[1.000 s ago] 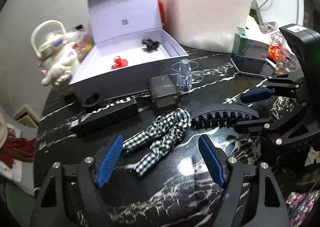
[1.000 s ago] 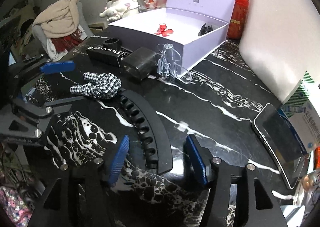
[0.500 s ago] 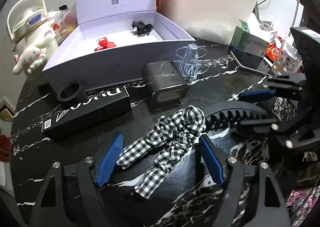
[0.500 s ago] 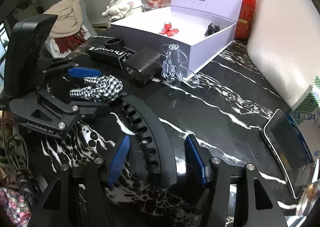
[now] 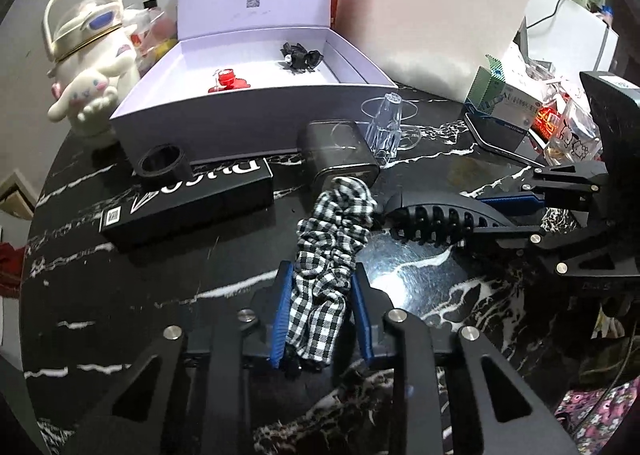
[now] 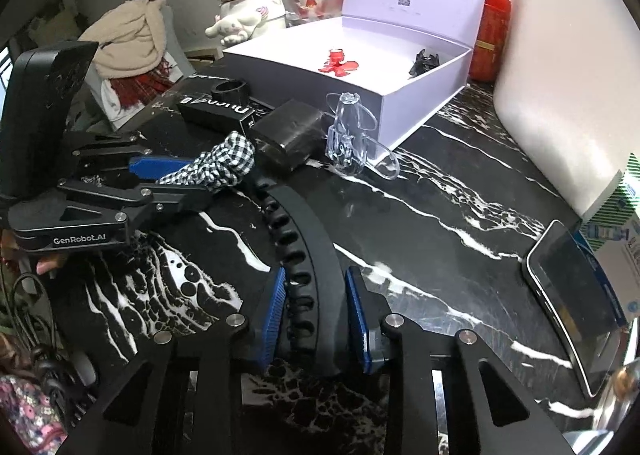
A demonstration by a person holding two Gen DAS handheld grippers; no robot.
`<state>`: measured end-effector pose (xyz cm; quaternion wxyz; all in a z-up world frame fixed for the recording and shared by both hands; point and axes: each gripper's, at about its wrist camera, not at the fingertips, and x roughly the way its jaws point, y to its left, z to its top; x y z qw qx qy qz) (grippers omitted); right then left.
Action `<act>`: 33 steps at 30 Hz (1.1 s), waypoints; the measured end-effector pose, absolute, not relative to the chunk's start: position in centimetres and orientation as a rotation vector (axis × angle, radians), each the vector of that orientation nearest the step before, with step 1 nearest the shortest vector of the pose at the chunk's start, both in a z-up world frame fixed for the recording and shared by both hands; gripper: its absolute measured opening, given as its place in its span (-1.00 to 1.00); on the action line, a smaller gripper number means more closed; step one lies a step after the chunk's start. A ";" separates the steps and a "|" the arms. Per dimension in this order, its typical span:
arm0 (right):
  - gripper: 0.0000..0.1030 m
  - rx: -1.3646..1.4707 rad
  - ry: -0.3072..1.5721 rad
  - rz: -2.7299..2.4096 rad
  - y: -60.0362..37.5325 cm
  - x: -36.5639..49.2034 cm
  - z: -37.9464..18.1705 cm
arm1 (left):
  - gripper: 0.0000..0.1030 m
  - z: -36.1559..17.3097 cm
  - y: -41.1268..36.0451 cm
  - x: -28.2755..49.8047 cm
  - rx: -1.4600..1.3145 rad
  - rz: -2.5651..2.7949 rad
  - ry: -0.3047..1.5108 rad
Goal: Organize rigid objects
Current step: 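Lift the scrunchie with the left tool while the right tool lifts the black banana clip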
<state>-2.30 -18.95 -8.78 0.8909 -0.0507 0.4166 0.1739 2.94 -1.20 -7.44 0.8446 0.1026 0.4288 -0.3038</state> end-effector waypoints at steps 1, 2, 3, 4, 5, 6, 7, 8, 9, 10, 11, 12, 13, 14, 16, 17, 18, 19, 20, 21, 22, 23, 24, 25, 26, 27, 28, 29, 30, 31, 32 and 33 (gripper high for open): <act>-0.42 -0.100 0.863 0.360 -19.0 -2.4 -8.6 | -0.49 -7.4 -1.1 2.8 0.213 -0.634 0.908; -0.42 -0.098 0.863 0.358 -19.0 -2.5 -8.5 | -0.50 -7.3 -1.1 2.7 0.217 -0.622 0.908; -0.42 -0.099 0.862 0.355 -19.0 -2.6 -8.3 | -0.50 -7.2 -1.0 2.5 0.222 -0.610 0.907; -0.42 -0.103 0.859 0.355 -18.9 -2.7 -8.1 | -0.50 -7.2 -1.0 2.4 0.226 -0.600 0.906; -0.42 -0.107 0.855 0.355 -18.9 -2.8 -7.9 | -0.50 -7.1 -0.9 2.2 0.224 -0.591 0.908; -0.42 -0.110 0.852 0.355 -18.8 -2.9 -7.8 | -0.50 -7.0 -0.8 2.1 0.221 -0.586 0.910; -0.42 -0.114 0.847 0.354 -18.7 -3.1 -7.6 | -0.50 -6.8 -0.7 2.0 0.217 -0.580 0.911; -0.42 -0.116 0.843 0.352 -18.7 -3.2 -7.4 | -0.50 -6.6 -0.6 1.9 0.213 -0.571 0.908; -0.42 -0.118 0.839 0.350 -18.7 -3.3 -7.2 | -0.50 -6.5 -0.5 1.8 0.214 -0.564 0.903; -0.42 -0.119 0.837 0.351 -18.6 -3.3 -7.0 | -0.50 -6.2 -0.5 1.7 0.216 -0.558 0.897; -0.42 -0.119 0.832 0.352 -18.6 -3.4 -6.8 | -0.50 -5.9 -0.4 1.6 0.216 -0.557 0.890; -0.42 -0.120 0.827 0.353 -18.6 -3.5 -6.6 | -0.50 -5.7 -0.4 1.6 0.214 -0.559 0.885; -0.42 -0.122 0.823 0.353 -18.5 -3.6 -6.4 | -0.50 -5.4 -0.4 1.6 0.212 -0.560 0.880; -0.42 -0.125 0.818 0.352 -18.5 -3.7 -6.1 | -0.50 -5.1 -0.4 1.5 0.211 -0.561 0.874; -0.42 -0.131 0.805 0.347 -18.5 -3.9 -5.5 | -0.50 -4.3 -0.5 1.3 0.213 -0.564 0.855; -0.42 -0.133 0.798 0.344 -18.4 -3.9 -5.1 | -0.50 -3.9 -0.6 1.2 0.214 -0.566 0.846; -0.42 -0.136 0.791 0.341 -18.4 -4.0 -4.9 | -0.50 -3.6 -0.6 1.1 0.215 -0.570 0.838; -0.42 -0.140 0.781 0.339 -18.4 -4.1 -4.4 | -0.50 -3.2 -0.7 1.1 0.217 -0.573 0.827; -0.42 -0.144 0.774 0.339 -18.4 -4.1 -4.1 | -0.50 -2.9 -0.8 1.1 0.218 -0.574 0.819; -0.42 -0.150 0.764 0.339 -18.4 -4.1 -3.7 | -0.50 -2.5 -0.9 1.1 0.217 -0.576 0.810; -0.42 -0.155 0.750 0.341 -18.4 -4.2 -3.2 | -0.50 -2.1 -0.9 1.2 0.218 -0.577 0.803; -0.42 -0.159 0.741 0.343 -18.3 -4.1 -2.9 | -0.50 -1.8 -1.1 1.3 0.218 -0.575 0.797; -0.42 -0.163 0.732 0.346 -18.3 -4.1 -2.5 | -0.50 -1.5 -1.1 1.4 0.216 -0.573 0.792; -0.42 -0.168 0.723 0.350 -18.3 -4.1 -2.0 | -0.50 -1.0 -1.2 1.5 0.213 -0.570 0.784; -0.42 -0.171 0.716 0.352 -18.3 -4.1 -1.6 | -0.50 -0.7 -1.2 1.7 0.211 -0.569 0.780; -0.42 -0.174 0.711 0.352 -18.2 -3.9 -1.4 | -0.50 -0.3 -1.3 1.9 0.206 -0.569 0.772; -0.42 -0.177 0.702 0.349 -18.2 -3.9 -1.0 | -0.50 0.1 -1.4 2.0 0.201 -0.567 0.762; -0.42 -0.180 0.696 0.347 -18.2 -3.8 -0.8 | -0.50 0.5 -1.5 2.1 0.201 -0.563 0.750; -0.42 -0.183 0.690 0.347 -18.2 -3.7 -0.7 | -0.50 0.9 -1.6 2.3 0.205 -0.559 0.741; -0.42 -0.184 0.687 0.348 -18.3 -3.5 -0.5 | -0.50 1.1 -1.8 2.4 0.209 -0.556 0.735; -0.42 -0.185 0.684 0.348 -18.3 -3.4 -0.3 | -0.50 1.3 -1.9 2.5 0.212 -0.554 0.732; -0.42 -0.186 0.681 0.346 -18.3 -3.2 -0.1 | -0.50 1.6 -2.1 2.8 0.214 -0.551 0.731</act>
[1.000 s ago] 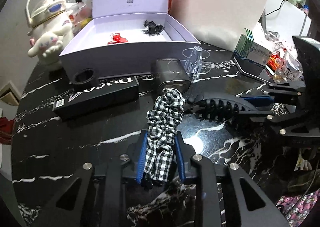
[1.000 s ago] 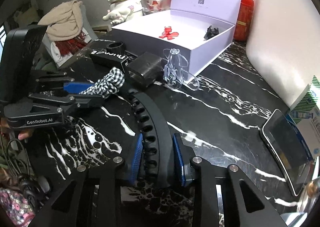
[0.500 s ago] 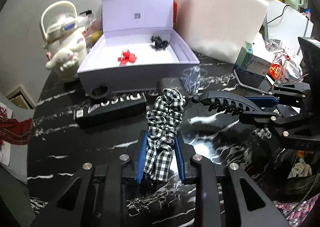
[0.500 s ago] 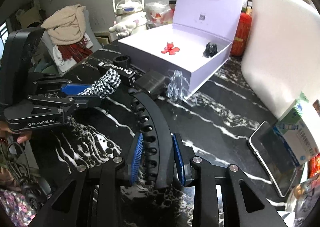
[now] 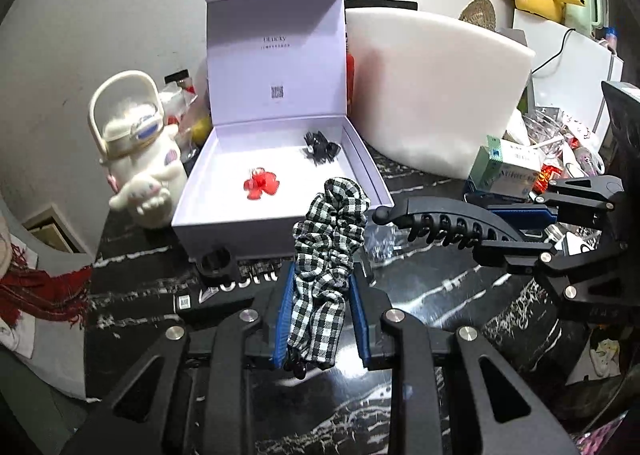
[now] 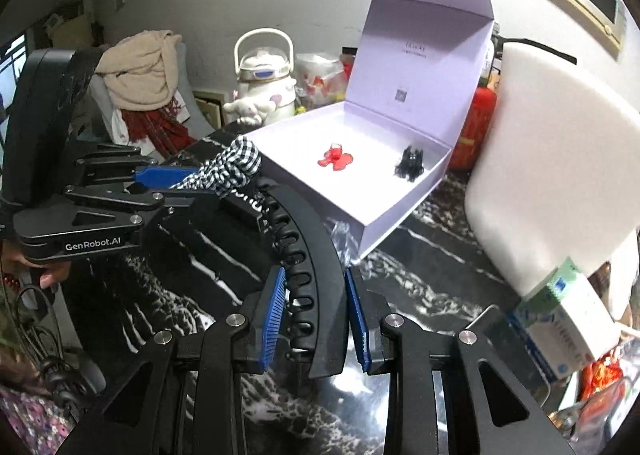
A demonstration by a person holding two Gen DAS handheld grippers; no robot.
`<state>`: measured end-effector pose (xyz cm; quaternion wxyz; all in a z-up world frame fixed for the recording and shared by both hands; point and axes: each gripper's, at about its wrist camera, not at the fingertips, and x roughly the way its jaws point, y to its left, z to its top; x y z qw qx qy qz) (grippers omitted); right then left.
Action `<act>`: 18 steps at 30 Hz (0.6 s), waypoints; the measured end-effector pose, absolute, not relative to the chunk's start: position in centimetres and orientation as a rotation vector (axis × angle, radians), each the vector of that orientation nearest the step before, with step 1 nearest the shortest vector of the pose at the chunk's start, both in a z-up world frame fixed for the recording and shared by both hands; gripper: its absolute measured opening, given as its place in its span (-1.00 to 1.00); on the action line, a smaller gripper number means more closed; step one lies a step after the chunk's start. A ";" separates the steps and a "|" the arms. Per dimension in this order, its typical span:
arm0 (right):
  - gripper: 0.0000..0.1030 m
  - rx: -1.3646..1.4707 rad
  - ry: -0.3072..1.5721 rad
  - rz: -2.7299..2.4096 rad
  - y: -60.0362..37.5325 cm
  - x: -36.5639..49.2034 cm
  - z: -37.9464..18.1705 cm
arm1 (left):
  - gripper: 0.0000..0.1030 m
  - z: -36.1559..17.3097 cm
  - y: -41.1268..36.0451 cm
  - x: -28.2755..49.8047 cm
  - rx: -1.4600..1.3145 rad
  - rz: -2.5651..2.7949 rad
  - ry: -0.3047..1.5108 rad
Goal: Organize rigid objects
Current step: 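Lift the scrunchie with the left tool while the right tool lifts the black banana clip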
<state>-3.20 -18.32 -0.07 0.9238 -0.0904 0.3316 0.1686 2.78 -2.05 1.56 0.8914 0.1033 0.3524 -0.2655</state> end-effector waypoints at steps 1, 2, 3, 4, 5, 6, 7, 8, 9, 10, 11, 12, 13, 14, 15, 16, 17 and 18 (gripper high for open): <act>-0.42 -0.186 0.676 0.345 -18.3 -3.0 0.2 | -0.50 1.8 -2.2 3.0 0.214 -0.546 0.731; -0.42 -0.189 0.674 0.343 -18.4 -2.8 0.3 | -0.50 2.0 -2.2 3.3 0.211 -0.540 0.729; -0.42 -0.193 0.670 0.339 -18.4 -2.6 0.5 | -0.50 2.2 -2.3 3.6 0.205 -0.536 0.728; -0.42 -0.195 0.664 0.338 -18.4 -2.4 0.8 | -0.50 2.5 -2.4 3.9 0.199 -0.533 0.729; -0.42 -0.195 0.661 0.339 -18.5 -2.3 0.9 | -0.50 2.6 -2.4 4.2 0.195 -0.529 0.730; -0.42 -0.195 0.658 0.339 -18.6 -2.1 1.1 | -0.50 2.9 -2.5 4.6 0.191 -0.525 0.731; -0.42 -0.197 0.654 0.339 -18.6 -1.9 1.3 | -0.50 3.0 -2.6 4.9 0.188 -0.520 0.733; -0.42 -0.200 0.650 0.338 -18.6 -1.6 1.6 | -0.50 3.2 -2.7 5.3 0.186 -0.514 0.737; -0.42 -0.203 0.647 0.339 -18.7 -1.4 1.8 | -0.50 3.3 -2.7 5.6 0.184 -0.510 0.740; -0.42 -0.205 0.643 0.339 -18.7 -1.2 2.0 | -0.50 3.5 -2.8 5.9 0.181 -0.507 0.742; -0.43 -0.206 0.639 0.341 -18.8 -1.0 2.2 | -0.50 3.6 -2.9 6.1 0.181 -0.503 0.742; -0.44 -0.208 0.635 0.342 -18.8 -0.8 2.4 | -0.50 3.7 -2.9 6.4 0.181 -0.500 0.741; -0.45 -0.211 0.630 0.343 -18.8 -0.6 2.7 | -0.50 3.9 -2.9 6.7 0.181 -0.498 0.740; -0.45 -0.214 0.626 0.343 -18.8 -0.4 2.9 | -0.50 4.1 -3.0 7.0 0.181 -0.497 0.738; -0.45 -0.215 0.621 0.344 -18.8 -0.2 3.0 | -0.50 4.2 -3.0 7.2 0.179 -0.498 0.736; -0.45 -0.216 0.614 0.350 -18.8 0.1 3.1 | -0.50 4.3 -3.1 7.4 0.177 -0.499 0.736; -0.46 -0.218 0.611 0.355 -18.8 0.2 3.1 | -0.50 4.4 -3.1 7.7 0.176 -0.500 0.736; -0.46 -0.220 0.612 0.366 -18.6 0.6 2.9 | -0.50 4.3 -3.2 8.0 0.178 -0.497 0.739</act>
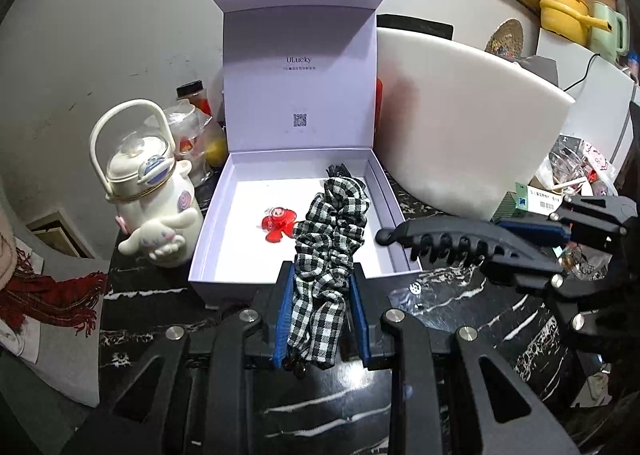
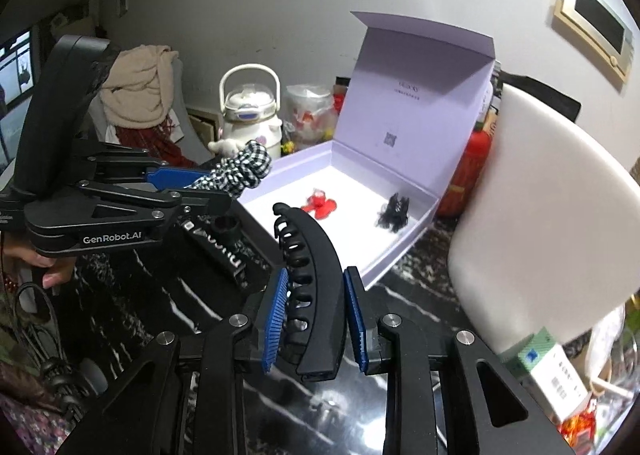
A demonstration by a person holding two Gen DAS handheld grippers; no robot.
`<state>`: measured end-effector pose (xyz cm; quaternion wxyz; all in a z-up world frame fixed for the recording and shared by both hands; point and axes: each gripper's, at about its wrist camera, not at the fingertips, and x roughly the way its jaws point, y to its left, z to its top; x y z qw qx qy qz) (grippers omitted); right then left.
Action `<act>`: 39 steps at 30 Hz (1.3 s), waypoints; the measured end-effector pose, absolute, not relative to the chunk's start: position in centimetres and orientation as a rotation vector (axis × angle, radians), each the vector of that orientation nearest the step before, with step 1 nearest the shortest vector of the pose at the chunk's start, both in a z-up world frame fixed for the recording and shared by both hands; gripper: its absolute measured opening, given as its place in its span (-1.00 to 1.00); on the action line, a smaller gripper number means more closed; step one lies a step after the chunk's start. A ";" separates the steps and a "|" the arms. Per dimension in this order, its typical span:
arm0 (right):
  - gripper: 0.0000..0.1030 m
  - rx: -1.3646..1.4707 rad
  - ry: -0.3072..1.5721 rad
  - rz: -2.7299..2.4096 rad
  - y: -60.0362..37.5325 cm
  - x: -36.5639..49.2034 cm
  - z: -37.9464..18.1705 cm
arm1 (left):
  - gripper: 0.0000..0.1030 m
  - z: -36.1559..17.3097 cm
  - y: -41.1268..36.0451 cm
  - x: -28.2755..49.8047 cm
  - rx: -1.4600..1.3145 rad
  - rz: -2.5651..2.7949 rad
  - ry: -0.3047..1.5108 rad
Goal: Organize rigid objects
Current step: 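Lift the scrunchie with the left tool while the right tool lifts the black banana clip, then lower both tools into the white box and open them to release both items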
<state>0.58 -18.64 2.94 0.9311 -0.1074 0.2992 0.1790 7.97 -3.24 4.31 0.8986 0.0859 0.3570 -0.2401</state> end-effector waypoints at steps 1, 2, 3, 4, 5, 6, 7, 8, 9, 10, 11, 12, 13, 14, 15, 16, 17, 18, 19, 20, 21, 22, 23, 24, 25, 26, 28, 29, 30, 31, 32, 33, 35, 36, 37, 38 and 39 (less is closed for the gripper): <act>-0.46 -0.216 0.619 0.378 -18.6 0.9 2.7 | -0.50 4.2 -3.3 8.2 0.179 -0.496 0.743; -0.46 -0.202 0.630 0.391 -18.6 1.2 2.4 | -0.50 4.1 -3.4 8.4 0.177 -0.502 0.748; -0.46 -0.185 0.643 0.402 -18.6 1.5 2.1 | -0.50 3.9 -3.5 8.5 0.176 -0.510 0.754; -0.46 -0.179 0.654 0.408 -18.6 1.8 1.9 | -0.50 3.8 -3.6 8.6 0.182 -0.513 0.756; -0.46 -0.182 0.654 0.405 -18.5 2.0 1.8 | -0.50 3.8 -3.7 8.7 0.190 -0.511 0.758; -0.46 -0.186 0.652 0.398 -18.5 2.2 1.8 | -0.50 3.7 -3.8 8.8 0.194 -0.511 0.759; -0.46 -0.183 0.653 0.396 -18.5 2.3 1.8 | -0.50 3.7 -3.9 9.0 0.197 -0.512 0.760; -0.46 -0.180 0.653 0.396 -18.6 2.5 1.9 | -0.50 3.7 -3.9 9.1 0.198 -0.512 0.760; -0.46 -0.178 0.650 0.393 -18.6 2.7 2.0 | -0.50 3.7 -4.0 9.3 0.198 -0.511 0.759; -0.46 -0.181 0.648 0.388 -18.7 2.9 2.1 | -0.50 3.8 -4.1 9.5 0.201 -0.507 0.757; -0.46 -0.182 0.646 0.383 -18.7 3.1 2.2 | -0.50 3.8 -4.2 9.7 0.205 -0.504 0.756; -0.46 -0.181 0.645 0.381 -18.8 3.3 2.3 | -0.50 3.8 -4.2 9.9 0.207 -0.502 0.755; -0.46 -0.179 0.645 0.378 -18.9 3.6 2.4 | -0.50 3.9 -4.3 10.1 0.210 -0.502 0.754; -0.46 -0.178 0.643 0.377 -18.9 3.8 2.5 | -0.50 3.9 -4.4 10.4 0.213 -0.501 0.754; -0.46 -0.179 0.641 0.376 -19.0 4.0 2.6 | -0.50 3.9 -4.5 10.6 0.214 -0.501 0.754; -0.46 -0.178 0.640 0.373 -19.0 4.3 2.7 | -0.50 3.9 -4.6 10.9 0.217 -0.499 0.755; -0.46 -0.176 0.638 0.371 -19.0 4.7 2.8 | -0.50 3.9 -4.7 11.2 0.221 -0.497 0.755; -0.46 -0.172 0.636 0.370 -19.1 5.0 2.9 | -0.50 3.9 -4.8 11.5 0.226 -0.495 0.753; -0.46 -0.169 0.635 0.368 -19.1 5.3 3.0 | -0.50 3.9 -4.9 11.9 0.230 -0.494 0.751; -0.46 -0.168 0.634 0.367 -19.1 5.6 3.1 | -0.50 4.0 -5.1 12.2 0.234 -0.493 0.749; -0.46 -0.168 0.631 0.362 -19.1 6.0 3.3 | -0.50 4.0 -5.2 12.5 0.237 -0.493 0.747; -0.46 -0.168 0.629 0.359 -19.2 6.3 3.4 | -0.50 4.0 -5.3 12.8 0.240 -0.493 0.744; -0.46 -0.169 0.626 0.357 -19.2 6.7 3.6 | -0.50 4.1 -5.4 13.2 0.242 -0.492 0.742; -0.46 -0.170 0.624 0.357 -19.2 7.0 3.7 | -0.50 4.1 -5.4 13.5 0.243 -0.492 0.741; -0.46 -0.169 0.621 0.356 -19.2 7.3 3.7 | -0.50 4.2 -5.4 13.8 0.243 -0.493 0.740; -0.46 -0.166 0.620 0.353 -19.3 7.8 3.8 | -0.50 4.3 -5.5 14.3 0.245 -0.493 0.737; -0.46 -0.159 0.620 0.348 -19.4 8.5 3.9 | -0.50 4.6 -5.7 14.9 0.252 -0.489 0.728; -0.46 -0.157 0.619 0.345 -19.5 8.8 4.0 | -0.50 4.8 -5.8 15.3 0.257 -0.487 0.722; -0.46 -0.156 0.614 0.338 -19.5 9.3 4.1 | -0.50 5.0 -5.9 15.6 0.262 -0.486 0.718; -0.46 -0.157 0.610 0.334 -19.6 9.5 4.1 | -0.50 5.2 -6.0 16.0 0.266 -0.484 0.712; -0.46 -0.156 0.605 0.328 -19.7 9.9 4.3 | -0.50 5.4 -6.1 16.4 0.271 -0.483 0.708; -0.46 -0.155 0.601 0.326 -19.8 10.1 4.5 | -0.50 5.6 -6.2 16.7 0.275 -0.482 0.704; -0.46 -0.153 0.591 0.322 -19.9 10.7 4.8 | -0.50 5.9 -6.4 17.5 0.283 -0.479 0.694; -0.46 -0.153 0.585 0.319 -20.0 10.9 4.9 | -0.50 6.1 -6.5 18.0 0.287 -0.478 0.691; -0.46 -0.153 0.582 0.316 -20.1 11.2 5.1 | -0.50 6.2 -6.6 18.3 0.289 -0.478 0.688; -0.46 -0.154 0.577 0.313 -20.1 11.4 5.3 | -0.50 6.4 -6.7 18.7 0.293 -0.476 0.685; -0.46 -0.155 0.572 0.311 -20.2 11.7 5.4 | -0.50 6.5 -6.8 19.1 0.299 -0.475 0.682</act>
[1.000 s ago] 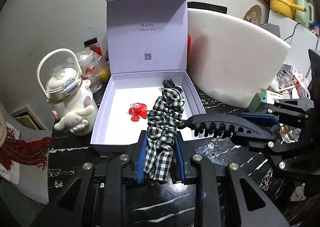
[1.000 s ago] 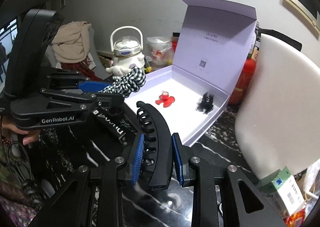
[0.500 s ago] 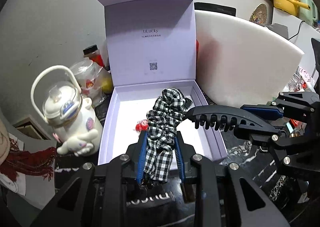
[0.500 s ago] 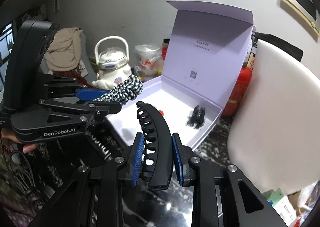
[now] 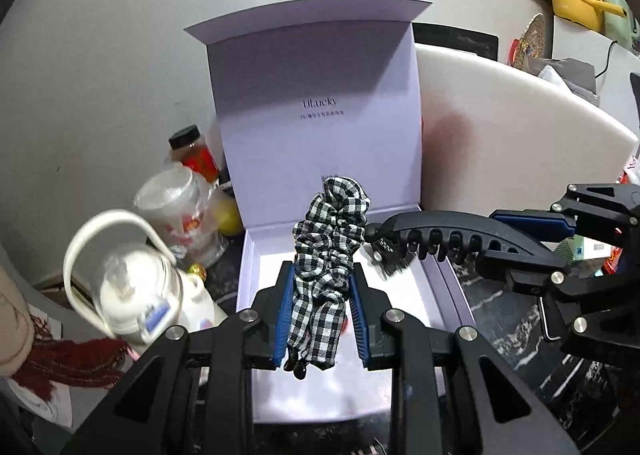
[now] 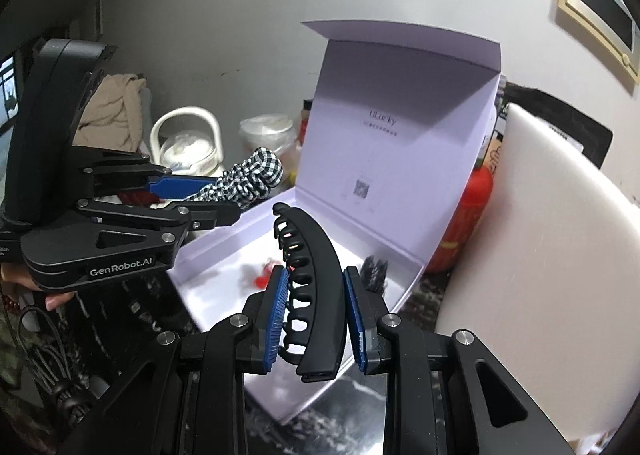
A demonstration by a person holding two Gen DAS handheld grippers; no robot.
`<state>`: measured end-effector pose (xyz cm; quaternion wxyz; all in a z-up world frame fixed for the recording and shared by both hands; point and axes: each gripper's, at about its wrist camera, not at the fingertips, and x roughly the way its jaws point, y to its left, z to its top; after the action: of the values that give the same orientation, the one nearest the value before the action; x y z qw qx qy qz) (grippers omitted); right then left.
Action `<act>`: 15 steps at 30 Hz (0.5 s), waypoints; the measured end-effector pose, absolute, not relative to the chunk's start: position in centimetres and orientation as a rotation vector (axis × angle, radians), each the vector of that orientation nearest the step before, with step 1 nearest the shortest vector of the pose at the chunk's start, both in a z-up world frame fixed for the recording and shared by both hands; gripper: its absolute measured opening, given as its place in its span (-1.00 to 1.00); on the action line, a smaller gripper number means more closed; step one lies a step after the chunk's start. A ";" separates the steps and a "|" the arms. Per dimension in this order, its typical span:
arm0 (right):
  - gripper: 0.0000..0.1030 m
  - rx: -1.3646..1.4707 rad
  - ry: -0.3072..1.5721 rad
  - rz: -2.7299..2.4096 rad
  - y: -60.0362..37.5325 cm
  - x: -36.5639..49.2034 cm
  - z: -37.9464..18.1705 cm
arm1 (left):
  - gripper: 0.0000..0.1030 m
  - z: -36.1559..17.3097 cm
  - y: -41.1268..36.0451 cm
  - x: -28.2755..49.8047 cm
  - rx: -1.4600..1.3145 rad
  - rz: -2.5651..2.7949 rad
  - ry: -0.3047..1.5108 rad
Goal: Organize rigid objects
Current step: 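Lower both tools into the white box and open them to release both items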
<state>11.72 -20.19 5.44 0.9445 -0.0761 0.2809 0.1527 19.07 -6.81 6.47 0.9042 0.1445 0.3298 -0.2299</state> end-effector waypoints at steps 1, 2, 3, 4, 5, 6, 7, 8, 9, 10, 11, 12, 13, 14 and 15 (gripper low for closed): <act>-0.46 -0.156 0.569 0.310 -20.2 12.0 5.6 | -0.49 6.6 -6.9 19.4 0.303 -0.472 0.676; -0.46 -0.157 0.566 0.310 -20.2 12.3 5.9 | -0.49 6.7 -6.9 19.7 0.308 -0.468 0.670; -0.46 -0.160 0.562 0.312 -20.2 12.7 6.1 | -0.49 6.7 -7.1 20.1 0.314 -0.465 0.666; -0.46 -0.162 0.557 0.314 -20.2 12.9 6.2 | -0.50 6.8 -7.2 20.5 0.321 -0.461 0.663; -0.46 -0.163 0.553 0.315 -20.2 13.2 6.4 | -0.49 6.8 -7.3 20.8 0.324 -0.459 0.662; -0.46 -0.162 0.550 0.315 -20.2 13.5 6.6 | -0.49 6.8 -7.4 21.2 0.330 -0.455 0.660; -0.46 -0.162 0.546 0.312 -20.3 14.0 6.8 | -0.49 6.9 -7.5 21.4 0.336 -0.450 0.656; -0.46 -0.167 0.539 0.310 -20.2 14.3 6.9 | -0.49 6.9 -7.6 21.6 0.338 -0.444 0.650; -0.46 -0.175 0.532 0.309 -20.2 14.7 7.1 | -0.49 7.0 -7.6 21.9 0.334 -0.436 0.643; -0.46 -0.179 0.527 0.309 -20.1 14.9 7.1 | -0.49 7.1 -7.7 22.3 0.329 -0.428 0.639; -0.46 -0.180 0.523 0.310 -20.1 15.3 7.1 | -0.50 7.1 -7.8 22.6 0.325 -0.422 0.636; -0.46 -0.175 0.524 0.311 -20.1 15.7 7.1 | -0.49 7.0 -7.9 22.9 0.325 -0.417 0.635; -0.46 -0.171 0.526 0.312 -20.2 16.1 7.0 | -0.49 6.9 -8.0 23.3 0.326 -0.410 0.636; -0.46 -0.165 0.528 0.312 -20.2 16.5 7.0 | -0.49 6.8 -8.0 23.6 0.329 -0.404 0.637; -0.46 -0.152 0.529 0.315 -20.3 17.0 6.9 | -0.49 6.7 -8.1 23.9 0.331 -0.399 0.637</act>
<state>17.02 -20.28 6.88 0.9502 -0.0747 0.2599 0.1549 23.88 -8.05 6.70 0.9169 0.1608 0.3096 -0.1939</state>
